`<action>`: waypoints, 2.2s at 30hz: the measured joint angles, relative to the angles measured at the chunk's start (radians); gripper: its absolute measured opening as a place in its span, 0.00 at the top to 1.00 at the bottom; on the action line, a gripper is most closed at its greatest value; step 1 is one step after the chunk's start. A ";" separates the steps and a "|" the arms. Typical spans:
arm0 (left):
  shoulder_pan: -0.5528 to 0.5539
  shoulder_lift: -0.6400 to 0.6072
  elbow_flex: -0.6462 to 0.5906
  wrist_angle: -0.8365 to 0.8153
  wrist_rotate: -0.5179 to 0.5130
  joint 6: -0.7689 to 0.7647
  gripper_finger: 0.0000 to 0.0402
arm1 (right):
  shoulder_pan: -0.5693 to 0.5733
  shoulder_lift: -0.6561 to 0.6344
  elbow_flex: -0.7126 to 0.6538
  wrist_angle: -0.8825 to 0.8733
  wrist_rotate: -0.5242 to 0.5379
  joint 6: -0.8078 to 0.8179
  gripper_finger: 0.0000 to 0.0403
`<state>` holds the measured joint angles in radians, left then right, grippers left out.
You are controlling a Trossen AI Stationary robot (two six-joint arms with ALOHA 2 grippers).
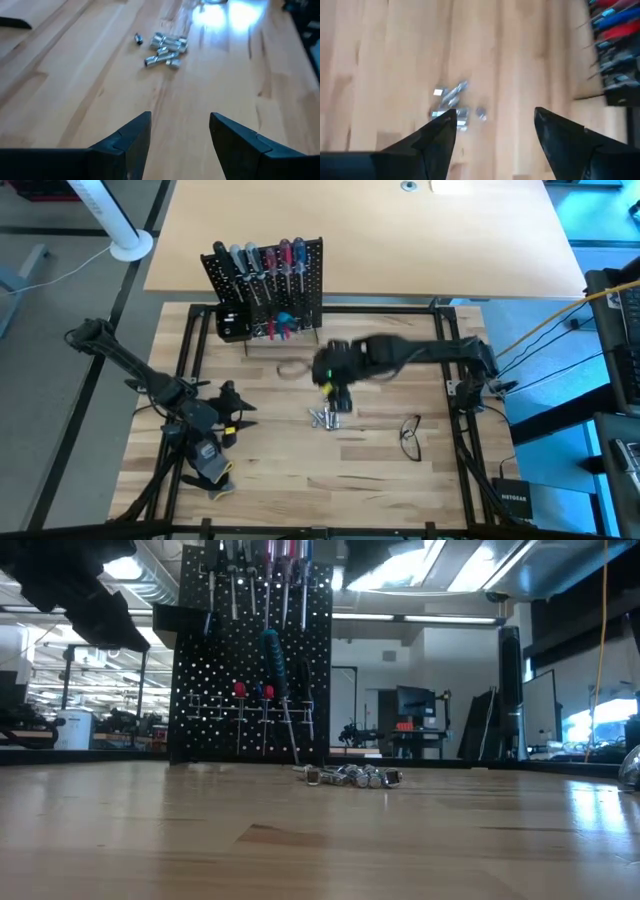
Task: Hang tools onto peg board
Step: Put the socket into the black bin on the peg board
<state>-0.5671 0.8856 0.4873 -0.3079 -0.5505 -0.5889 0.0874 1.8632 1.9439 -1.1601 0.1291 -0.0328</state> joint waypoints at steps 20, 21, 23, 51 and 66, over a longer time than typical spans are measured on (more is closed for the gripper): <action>0.150 0.000 -0.137 0.320 -0.163 0.069 0.52 | 0.099 -0.165 -0.906 0.794 0.064 0.586 0.34; 0.154 0.000 -0.137 0.319 -0.166 0.069 0.52 | 0.098 -0.147 -0.906 0.786 0.063 0.652 0.34; 0.163 0.005 -0.137 0.321 -0.168 0.068 0.52 | 0.096 -0.113 -0.907 0.787 0.055 0.740 0.34; 0.178 0.103 -0.137 0.320 -0.171 0.047 0.52 | 0.096 -0.006 -0.880 0.641 0.072 0.892 0.34; 0.178 0.104 -0.137 0.320 -0.171 0.047 0.52 | 0.096 -0.006 -0.862 0.494 0.051 0.945 0.68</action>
<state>-0.3889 0.9894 0.3508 0.0124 -0.7219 -0.5423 0.1837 1.8576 1.0817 -0.6664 0.1801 0.9121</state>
